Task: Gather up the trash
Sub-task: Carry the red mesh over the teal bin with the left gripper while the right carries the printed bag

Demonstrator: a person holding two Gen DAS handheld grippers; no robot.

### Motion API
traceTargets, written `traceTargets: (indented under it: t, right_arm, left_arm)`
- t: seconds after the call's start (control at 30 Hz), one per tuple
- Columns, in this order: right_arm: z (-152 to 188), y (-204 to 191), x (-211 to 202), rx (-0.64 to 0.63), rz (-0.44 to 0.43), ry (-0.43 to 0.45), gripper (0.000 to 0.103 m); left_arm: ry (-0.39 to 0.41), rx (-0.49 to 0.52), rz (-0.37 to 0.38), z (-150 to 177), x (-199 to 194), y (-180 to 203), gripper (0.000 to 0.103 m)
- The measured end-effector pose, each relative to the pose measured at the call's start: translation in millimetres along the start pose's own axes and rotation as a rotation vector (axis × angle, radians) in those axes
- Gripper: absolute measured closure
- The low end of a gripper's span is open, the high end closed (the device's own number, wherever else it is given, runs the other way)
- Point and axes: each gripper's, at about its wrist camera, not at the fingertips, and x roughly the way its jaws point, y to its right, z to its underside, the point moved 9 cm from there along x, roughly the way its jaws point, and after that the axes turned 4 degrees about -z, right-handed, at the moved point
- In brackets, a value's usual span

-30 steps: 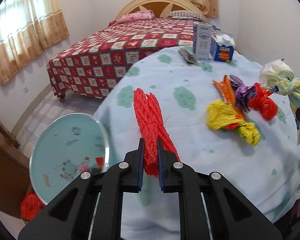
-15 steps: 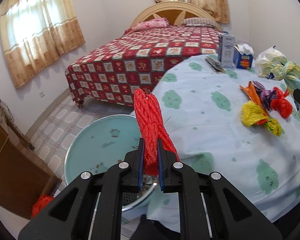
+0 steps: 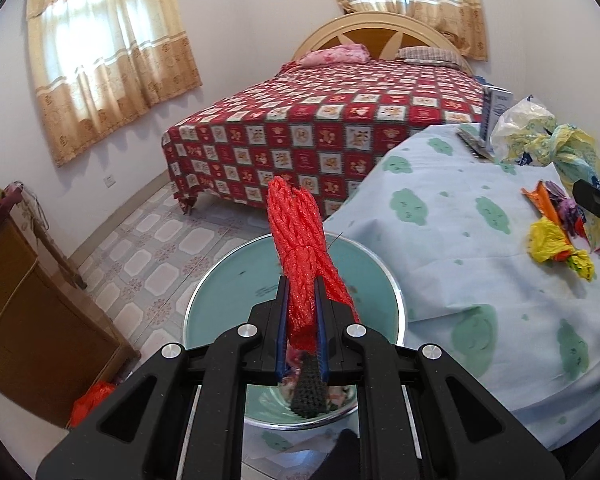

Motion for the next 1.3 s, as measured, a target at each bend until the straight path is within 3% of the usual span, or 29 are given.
traceTargets:
  t: [0.5, 1.3]
  right_arm:
    - [-1.1, -49.7, 30.6, -0.074, -0.065, -0.037, 0.067]
    - [-3.3, -84.5, 47.3, -0.114, -0.116, -0.065, 0.067]
  left_arm:
    - [-0.026, -0.047, -0.04, 10.7, 11.4, -35.0, 0.091]
    - [-0.032, -0.077, -0.071, 10.4, 16.9, -55.8, 0.091]
